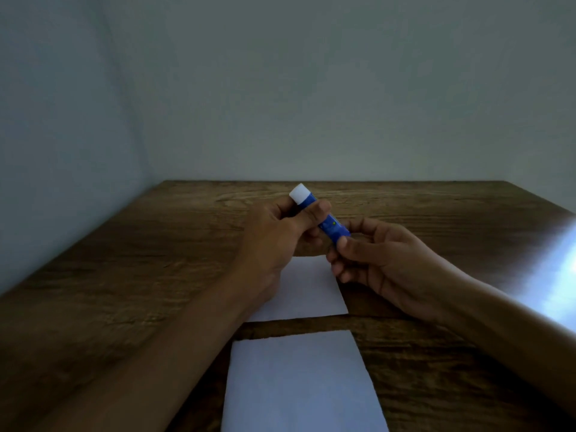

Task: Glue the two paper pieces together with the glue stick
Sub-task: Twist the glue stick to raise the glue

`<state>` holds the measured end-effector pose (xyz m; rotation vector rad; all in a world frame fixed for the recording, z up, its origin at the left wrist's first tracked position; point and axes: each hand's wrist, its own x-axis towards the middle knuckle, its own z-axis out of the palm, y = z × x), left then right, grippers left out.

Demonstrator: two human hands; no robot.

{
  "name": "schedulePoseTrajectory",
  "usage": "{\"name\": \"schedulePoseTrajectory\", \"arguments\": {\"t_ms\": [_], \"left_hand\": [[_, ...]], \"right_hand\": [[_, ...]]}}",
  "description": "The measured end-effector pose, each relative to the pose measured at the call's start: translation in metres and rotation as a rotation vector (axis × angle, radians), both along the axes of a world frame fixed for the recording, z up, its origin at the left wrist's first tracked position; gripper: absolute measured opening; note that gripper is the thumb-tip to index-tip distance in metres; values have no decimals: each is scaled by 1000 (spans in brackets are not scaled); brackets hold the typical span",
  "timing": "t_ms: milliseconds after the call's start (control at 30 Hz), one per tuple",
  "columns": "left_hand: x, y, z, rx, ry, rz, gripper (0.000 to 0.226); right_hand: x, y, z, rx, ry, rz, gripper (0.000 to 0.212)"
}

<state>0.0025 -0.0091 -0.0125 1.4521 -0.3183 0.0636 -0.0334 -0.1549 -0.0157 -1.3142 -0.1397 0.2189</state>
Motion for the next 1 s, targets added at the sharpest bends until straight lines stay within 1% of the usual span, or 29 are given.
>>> {"name": "schedulePoseTrajectory", "arguments": {"t_ms": [100, 133, 233, 300, 400, 467, 533, 600, 667, 733, 767, 800, 900, 1000], "left_hand": [[0, 0, 1, -7, 7, -15, 26], [1, 0, 1, -7, 7, -20, 25], [1, 0, 1, -17, 3, -17, 11], [2, 1, 0, -10, -2, -9, 11], [2, 2, -1, 9, -13, -13, 13], [1, 1, -1, 20, -24, -22, 12], [2, 1, -2, 15, -27, -22, 19], [2, 2, -2, 12, -26, -20, 20], [2, 1, -2, 18, -26, -19, 15], [2, 0, -2, 8, -20, -24, 15], [2, 0, -1, 4, -19, -30, 15], [1, 0, -1, 6, -21, -35, 15], [1, 0, -2, 24, -39, -38, 13], [1, 2, -2, 23, -45, -22, 11]], "right_hand": [[1, 0, -1, -22, -17, -8, 17], [2, -1, -1, -20, -11, 0, 19], [2, -1, -2, -37, 2, 23, 25], [3, 1, -3, -47, -17, 6, 26], [3, 2, -5, -43, -61, -47, 35], [2, 1, -4, -45, -58, -47, 32], [3, -1, -4, -35, -21, -26, 22], [3, -2, -4, -19, 16, -10, 19], [2, -1, -3, -2, 11, -8, 25], [2, 1, -4, -10, -36, -28, 37], [2, 1, -4, -31, -59, -38, 39], [2, 1, -4, -49, -74, -41, 35], [3, -1, -5, -69, -69, -22, 16], [4, -1, -7, -85, -71, -8, 17]]}}
